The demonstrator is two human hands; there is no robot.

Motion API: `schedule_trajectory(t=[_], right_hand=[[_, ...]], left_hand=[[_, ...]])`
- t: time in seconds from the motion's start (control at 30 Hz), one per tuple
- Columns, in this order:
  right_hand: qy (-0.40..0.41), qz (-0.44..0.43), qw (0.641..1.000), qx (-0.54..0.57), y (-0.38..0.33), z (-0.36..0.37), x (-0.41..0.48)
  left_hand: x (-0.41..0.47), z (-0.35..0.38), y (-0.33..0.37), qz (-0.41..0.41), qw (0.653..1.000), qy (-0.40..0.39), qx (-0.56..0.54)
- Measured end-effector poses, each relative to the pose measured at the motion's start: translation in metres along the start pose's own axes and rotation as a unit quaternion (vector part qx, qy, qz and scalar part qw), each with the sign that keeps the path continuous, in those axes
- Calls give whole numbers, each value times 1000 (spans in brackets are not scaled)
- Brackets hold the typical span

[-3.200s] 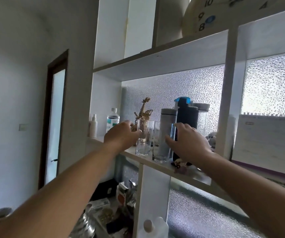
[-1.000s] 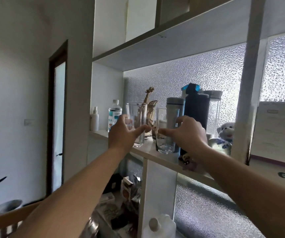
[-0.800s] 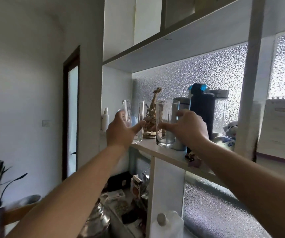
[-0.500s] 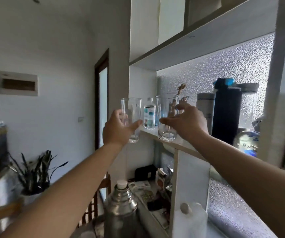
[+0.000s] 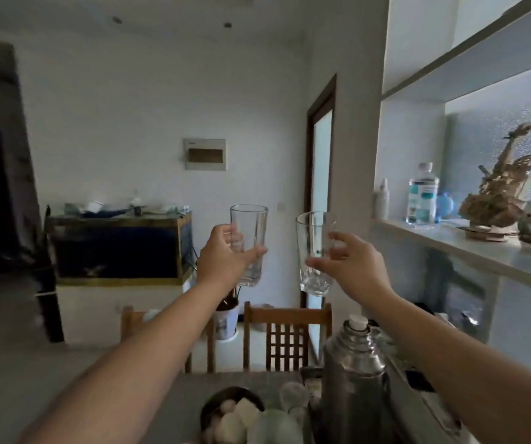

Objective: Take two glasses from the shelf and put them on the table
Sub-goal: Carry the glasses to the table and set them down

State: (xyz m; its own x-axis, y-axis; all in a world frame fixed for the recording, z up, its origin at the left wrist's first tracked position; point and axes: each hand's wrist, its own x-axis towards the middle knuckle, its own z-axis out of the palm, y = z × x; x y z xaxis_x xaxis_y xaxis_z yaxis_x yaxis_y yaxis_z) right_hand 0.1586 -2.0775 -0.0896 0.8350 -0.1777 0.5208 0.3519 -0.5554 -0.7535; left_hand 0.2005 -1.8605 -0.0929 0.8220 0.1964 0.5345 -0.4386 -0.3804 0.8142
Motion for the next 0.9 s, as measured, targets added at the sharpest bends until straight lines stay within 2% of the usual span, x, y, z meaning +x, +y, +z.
schedule_trajectory(t=[0.2, 0.5, 0.6, 0.77, 0.9], right_hand=[[-92, -8, 995, 35, 16, 47, -21], [-274, 28, 955, 108, 61, 80, -64], [-319, 83, 932, 148, 87, 100, -82], [-339, 185, 893, 230, 124, 117, -109], [-362, 233, 872, 234, 159, 132, -143]], left_hand=[[-28, -27, -38, -46, 999, 14, 2], [-92, -40, -93, -121, 991, -55, 35], [-110, -40, -117, -166, 982, -83, 42], [-139, -39, -142, -229, 970, -81, -1], [-171, -40, -173, -299, 949, -98, -32]])
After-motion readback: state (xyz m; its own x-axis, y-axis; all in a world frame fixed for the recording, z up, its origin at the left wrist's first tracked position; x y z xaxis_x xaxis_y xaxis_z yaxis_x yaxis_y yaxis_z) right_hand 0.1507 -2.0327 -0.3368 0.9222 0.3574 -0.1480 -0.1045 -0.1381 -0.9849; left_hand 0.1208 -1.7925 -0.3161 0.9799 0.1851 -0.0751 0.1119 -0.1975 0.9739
